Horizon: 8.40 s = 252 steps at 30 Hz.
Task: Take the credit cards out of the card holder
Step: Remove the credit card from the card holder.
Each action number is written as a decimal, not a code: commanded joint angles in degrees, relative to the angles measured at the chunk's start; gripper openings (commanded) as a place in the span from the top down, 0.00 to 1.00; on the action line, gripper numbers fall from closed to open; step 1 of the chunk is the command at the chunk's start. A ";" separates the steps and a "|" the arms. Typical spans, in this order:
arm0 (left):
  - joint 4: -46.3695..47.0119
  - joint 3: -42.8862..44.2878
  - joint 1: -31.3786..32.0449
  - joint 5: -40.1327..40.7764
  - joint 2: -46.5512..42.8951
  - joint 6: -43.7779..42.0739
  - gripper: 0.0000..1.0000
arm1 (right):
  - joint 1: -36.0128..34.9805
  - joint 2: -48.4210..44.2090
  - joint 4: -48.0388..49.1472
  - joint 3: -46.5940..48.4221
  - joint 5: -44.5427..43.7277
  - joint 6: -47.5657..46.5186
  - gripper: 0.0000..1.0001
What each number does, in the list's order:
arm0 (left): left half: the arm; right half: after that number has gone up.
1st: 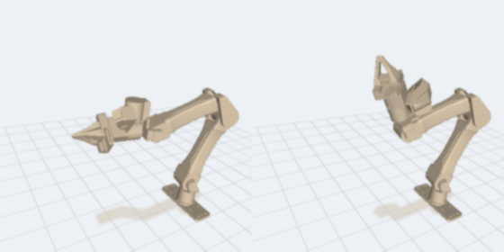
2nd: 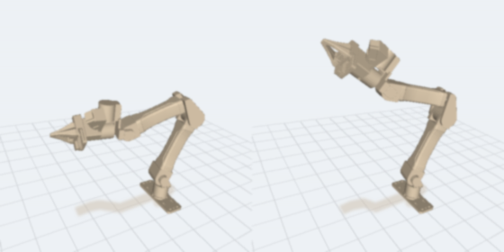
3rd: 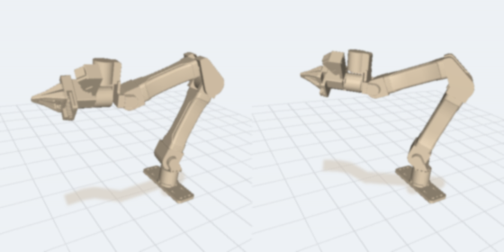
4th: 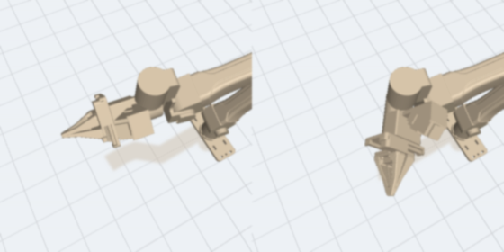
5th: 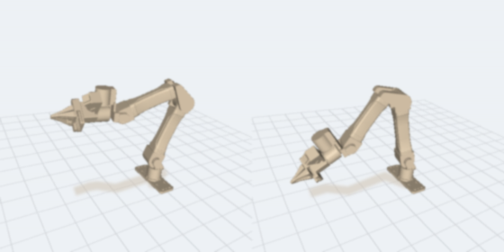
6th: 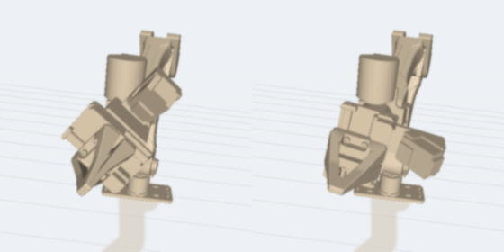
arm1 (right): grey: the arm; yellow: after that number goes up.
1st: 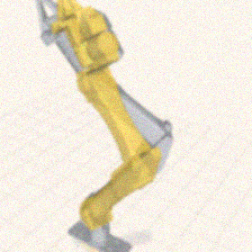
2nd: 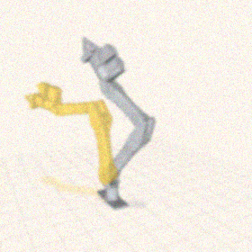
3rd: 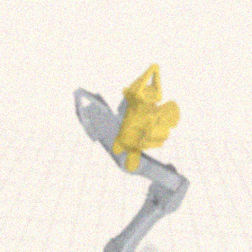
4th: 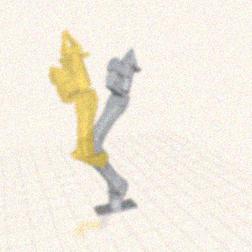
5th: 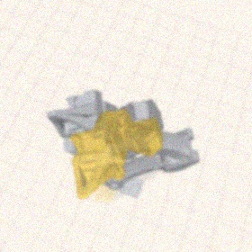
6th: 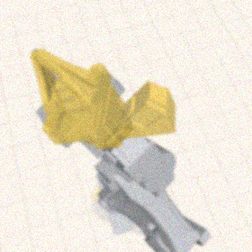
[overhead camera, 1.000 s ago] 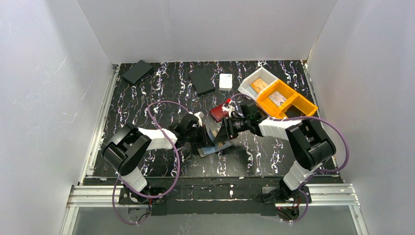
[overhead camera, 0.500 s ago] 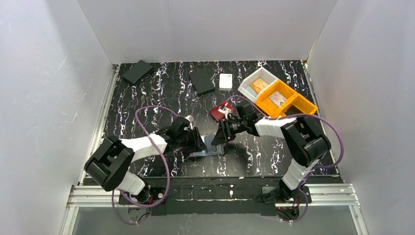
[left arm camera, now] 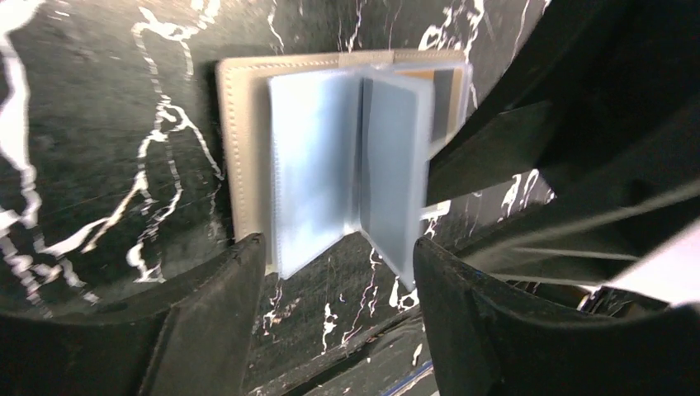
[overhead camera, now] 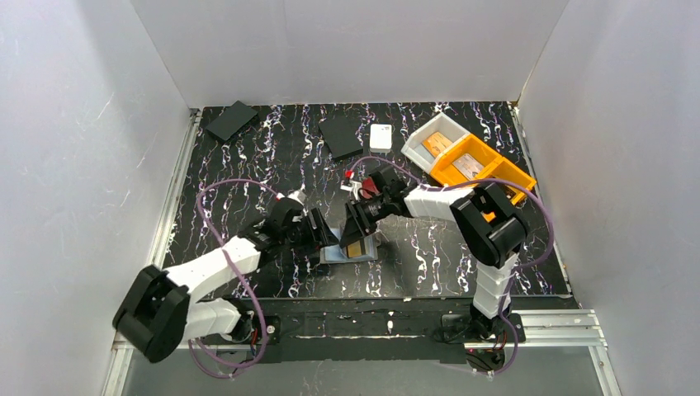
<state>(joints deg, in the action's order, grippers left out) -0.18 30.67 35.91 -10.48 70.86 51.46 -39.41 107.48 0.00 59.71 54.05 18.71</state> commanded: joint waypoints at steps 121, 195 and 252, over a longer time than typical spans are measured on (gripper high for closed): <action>12.01 -4.58 -8.55 -13.80 4.18 -5.09 0.65 | 1.89 0.91 -11.16 0.69 -11.97 -12.66 0.55; 3.66 -0.14 -8.48 -12.38 3.12 -7.93 0.67 | 1.88 0.79 -11.23 1.38 -6.79 -14.19 0.50; 2.36 2.11 -8.50 -11.92 4.30 -9.96 0.63 | 1.85 0.38 -13.80 2.25 -5.85 -19.44 0.45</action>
<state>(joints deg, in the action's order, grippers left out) 3.57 30.94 27.70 -23.14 77.89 42.66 -37.87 107.61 -11.20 61.39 50.72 -0.03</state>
